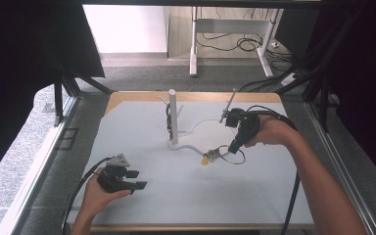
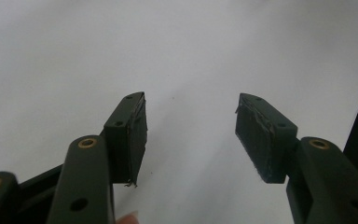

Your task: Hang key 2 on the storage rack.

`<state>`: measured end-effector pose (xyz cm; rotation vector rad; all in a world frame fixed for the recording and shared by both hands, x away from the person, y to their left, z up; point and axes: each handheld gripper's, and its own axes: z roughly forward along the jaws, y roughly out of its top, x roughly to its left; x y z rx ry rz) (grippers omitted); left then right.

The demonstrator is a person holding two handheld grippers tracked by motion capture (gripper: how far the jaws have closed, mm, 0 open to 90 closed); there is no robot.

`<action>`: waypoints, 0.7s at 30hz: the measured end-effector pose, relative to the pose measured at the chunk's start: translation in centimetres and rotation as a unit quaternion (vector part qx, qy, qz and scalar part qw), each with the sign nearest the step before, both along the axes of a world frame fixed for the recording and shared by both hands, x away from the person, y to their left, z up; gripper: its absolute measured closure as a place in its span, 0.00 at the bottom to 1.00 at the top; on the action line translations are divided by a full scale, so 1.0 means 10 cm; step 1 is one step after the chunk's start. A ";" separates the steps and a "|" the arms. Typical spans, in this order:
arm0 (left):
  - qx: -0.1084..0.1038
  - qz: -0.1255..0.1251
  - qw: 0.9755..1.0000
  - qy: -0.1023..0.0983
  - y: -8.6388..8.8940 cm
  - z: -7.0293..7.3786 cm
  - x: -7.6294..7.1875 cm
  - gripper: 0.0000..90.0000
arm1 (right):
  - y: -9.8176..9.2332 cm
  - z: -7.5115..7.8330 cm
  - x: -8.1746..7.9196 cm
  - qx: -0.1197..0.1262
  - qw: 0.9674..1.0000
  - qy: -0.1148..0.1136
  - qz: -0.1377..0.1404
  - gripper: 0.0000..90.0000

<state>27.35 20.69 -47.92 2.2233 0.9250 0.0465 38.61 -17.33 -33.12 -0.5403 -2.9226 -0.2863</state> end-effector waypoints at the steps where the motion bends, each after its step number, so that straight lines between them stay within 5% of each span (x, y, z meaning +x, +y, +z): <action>1: 0.000 0.000 1.000 0.000 0.00 0.00 0.00 0.49 | 0.01 0.00 0.01 0.001 1.000 -0.001 -0.001 0.98; 21: -0.003 -0.001 1.000 -0.002 0.01 0.01 0.00 0.49 | 0.06 0.08 0.26 0.012 1.000 -0.013 -0.019 0.98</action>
